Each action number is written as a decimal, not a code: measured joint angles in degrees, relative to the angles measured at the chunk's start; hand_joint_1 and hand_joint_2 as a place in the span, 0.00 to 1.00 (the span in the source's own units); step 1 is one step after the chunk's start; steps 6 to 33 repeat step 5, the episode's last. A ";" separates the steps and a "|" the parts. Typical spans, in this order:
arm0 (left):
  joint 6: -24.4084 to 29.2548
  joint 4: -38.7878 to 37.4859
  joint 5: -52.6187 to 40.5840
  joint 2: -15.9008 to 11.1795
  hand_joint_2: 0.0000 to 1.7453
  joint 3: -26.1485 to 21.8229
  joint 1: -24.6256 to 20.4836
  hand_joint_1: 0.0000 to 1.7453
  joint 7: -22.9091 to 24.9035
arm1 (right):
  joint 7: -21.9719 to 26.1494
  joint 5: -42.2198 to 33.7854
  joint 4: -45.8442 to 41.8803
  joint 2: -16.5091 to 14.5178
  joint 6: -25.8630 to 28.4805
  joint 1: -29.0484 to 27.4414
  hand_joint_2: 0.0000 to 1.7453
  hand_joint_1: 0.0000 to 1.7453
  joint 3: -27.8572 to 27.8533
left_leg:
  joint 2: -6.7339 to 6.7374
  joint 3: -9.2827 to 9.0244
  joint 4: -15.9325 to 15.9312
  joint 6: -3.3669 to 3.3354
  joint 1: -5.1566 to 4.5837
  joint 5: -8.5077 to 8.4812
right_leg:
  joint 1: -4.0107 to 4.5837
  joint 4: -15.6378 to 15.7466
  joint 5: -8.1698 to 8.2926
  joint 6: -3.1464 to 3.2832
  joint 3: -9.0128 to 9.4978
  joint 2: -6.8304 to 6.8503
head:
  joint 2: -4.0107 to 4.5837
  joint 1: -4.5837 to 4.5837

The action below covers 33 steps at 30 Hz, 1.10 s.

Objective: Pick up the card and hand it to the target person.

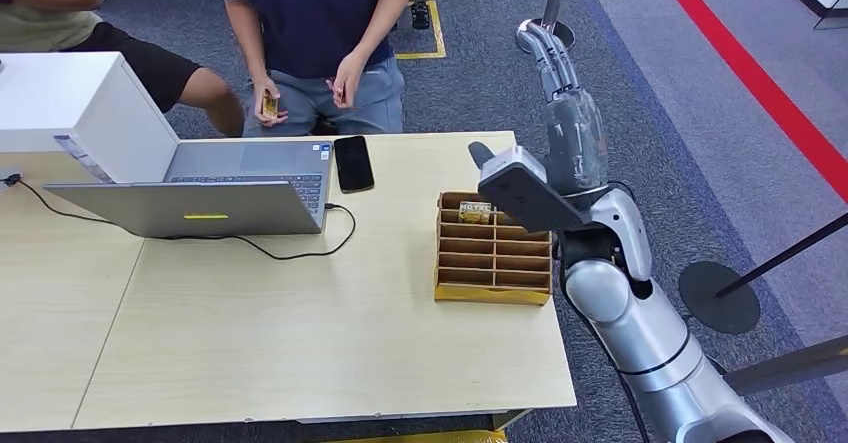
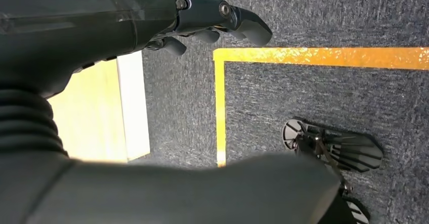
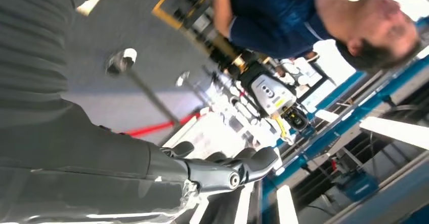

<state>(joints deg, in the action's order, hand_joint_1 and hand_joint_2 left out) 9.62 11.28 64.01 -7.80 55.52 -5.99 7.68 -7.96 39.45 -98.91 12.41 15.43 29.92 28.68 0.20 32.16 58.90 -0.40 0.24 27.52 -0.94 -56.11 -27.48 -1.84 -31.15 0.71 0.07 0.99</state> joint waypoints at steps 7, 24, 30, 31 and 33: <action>0.61 0.00 0.14 -0.01 0.00 0.00 0.12 0.00 0.45 | 5.76 -15.22 -0.02 0.45 2.17 -2.31 1.00 0.00 -4.99 | 0.00 0.00 0.00 0.00 -0.01 0.00 | -0.01 0.01 0.00 0.00 -0.01 0.00 | 0.00 0.01; 0.61 0.00 0.14 -0.01 0.00 0.00 0.12 0.00 0.45 | 5.76 -15.22 -0.02 0.45 2.17 -2.31 1.00 0.00 -4.99 | 0.00 0.00 0.00 0.00 -0.01 0.00 | -0.01 0.01 0.00 0.00 -0.01 0.00 | 0.00 0.01; 0.61 0.00 0.14 -0.01 0.00 0.00 0.12 0.00 0.45 | 5.76 -15.22 -0.02 0.45 2.17 -2.31 1.00 0.00 -4.99 | 0.00 0.00 0.00 0.00 -0.01 0.00 | -0.01 0.01 0.00 0.00 -0.01 0.00 | 0.00 0.01; 0.61 0.00 0.14 -0.01 0.00 0.00 0.12 0.00 0.45 | 5.76 -15.22 -0.02 0.45 2.17 -2.31 1.00 0.00 -4.99 | 0.00 0.00 0.00 0.00 -0.01 0.00 | -0.01 0.01 0.00 0.00 -0.01 0.00 | 0.00 0.01; 0.61 0.00 0.14 -0.01 0.00 0.00 0.12 0.00 0.45 | 5.76 -15.22 -0.02 0.45 2.17 -2.31 1.00 0.00 -4.99 | 0.00 0.00 0.00 0.00 -0.01 0.00 | -0.01 0.01 0.00 0.00 -0.01 0.00 | 0.00 0.01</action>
